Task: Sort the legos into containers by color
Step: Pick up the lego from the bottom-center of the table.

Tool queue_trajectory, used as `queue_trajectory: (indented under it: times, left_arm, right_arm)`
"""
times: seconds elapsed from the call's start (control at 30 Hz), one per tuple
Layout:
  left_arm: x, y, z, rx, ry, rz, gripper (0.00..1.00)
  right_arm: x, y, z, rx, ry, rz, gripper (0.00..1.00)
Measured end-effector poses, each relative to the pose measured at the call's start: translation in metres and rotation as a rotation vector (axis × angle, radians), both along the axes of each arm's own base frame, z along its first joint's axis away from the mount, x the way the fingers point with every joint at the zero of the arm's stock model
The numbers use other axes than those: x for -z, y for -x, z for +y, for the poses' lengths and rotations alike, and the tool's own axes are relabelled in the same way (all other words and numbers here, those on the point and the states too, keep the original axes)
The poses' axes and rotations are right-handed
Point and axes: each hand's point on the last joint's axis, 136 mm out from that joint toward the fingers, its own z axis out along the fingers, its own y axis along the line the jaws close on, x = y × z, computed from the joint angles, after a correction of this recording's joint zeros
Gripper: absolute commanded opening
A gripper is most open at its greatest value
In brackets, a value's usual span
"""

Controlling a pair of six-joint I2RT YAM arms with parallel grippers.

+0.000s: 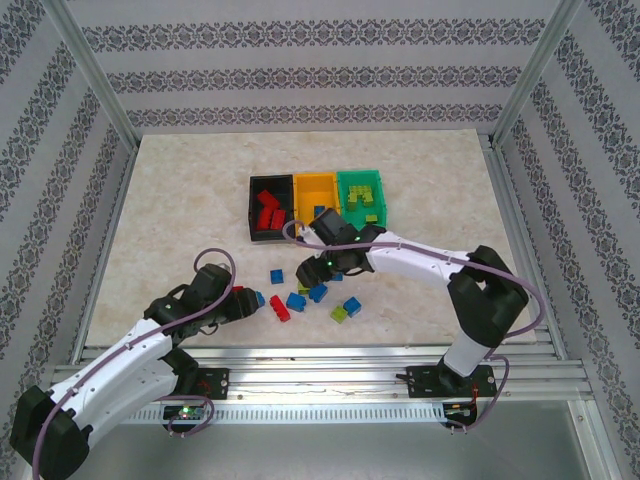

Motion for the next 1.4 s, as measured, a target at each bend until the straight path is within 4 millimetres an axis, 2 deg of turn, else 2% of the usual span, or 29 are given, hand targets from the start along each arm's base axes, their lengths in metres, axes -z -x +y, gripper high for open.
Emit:
queue_trajectory:
  times: [0.23,0.43,0.57,0.8,1.0,1.2,1.4]
  left_arm:
    - [-0.003,-0.006,0.003,-0.024,-0.008,-0.001,0.73]
    - [-0.003,-0.005,0.0,-0.013,0.007,0.007,0.72]
    - [-0.003,-0.006,-0.002,-0.01,0.012,0.009,0.72]
    - [0.004,-0.008,-0.006,-0.001,0.011,0.036,0.72]
    - [0.005,-0.01,-0.011,0.011,0.029,0.042,0.72]
    - [0.0,-0.01,-0.014,0.016,0.047,0.025,0.72]
    - [-0.003,-0.011,-0.014,0.018,0.056,0.014,0.72]
  right_arm:
    - [0.023,0.021,0.008,-0.112,0.069,0.037,0.57]
    - [0.026,0.029,0.014,-0.161,0.086,0.034,0.58]
    - [0.027,0.029,0.01,-0.154,0.108,0.016,0.58]
    - [0.024,0.032,-0.011,-0.125,0.146,-0.017,0.63]
    - [0.026,0.029,-0.017,-0.111,0.17,-0.024,0.63]
    - [0.033,0.022,-0.023,-0.09,0.216,-0.052,0.63]
    - [0.05,0.025,-0.028,-0.094,0.258,-0.021,0.57]
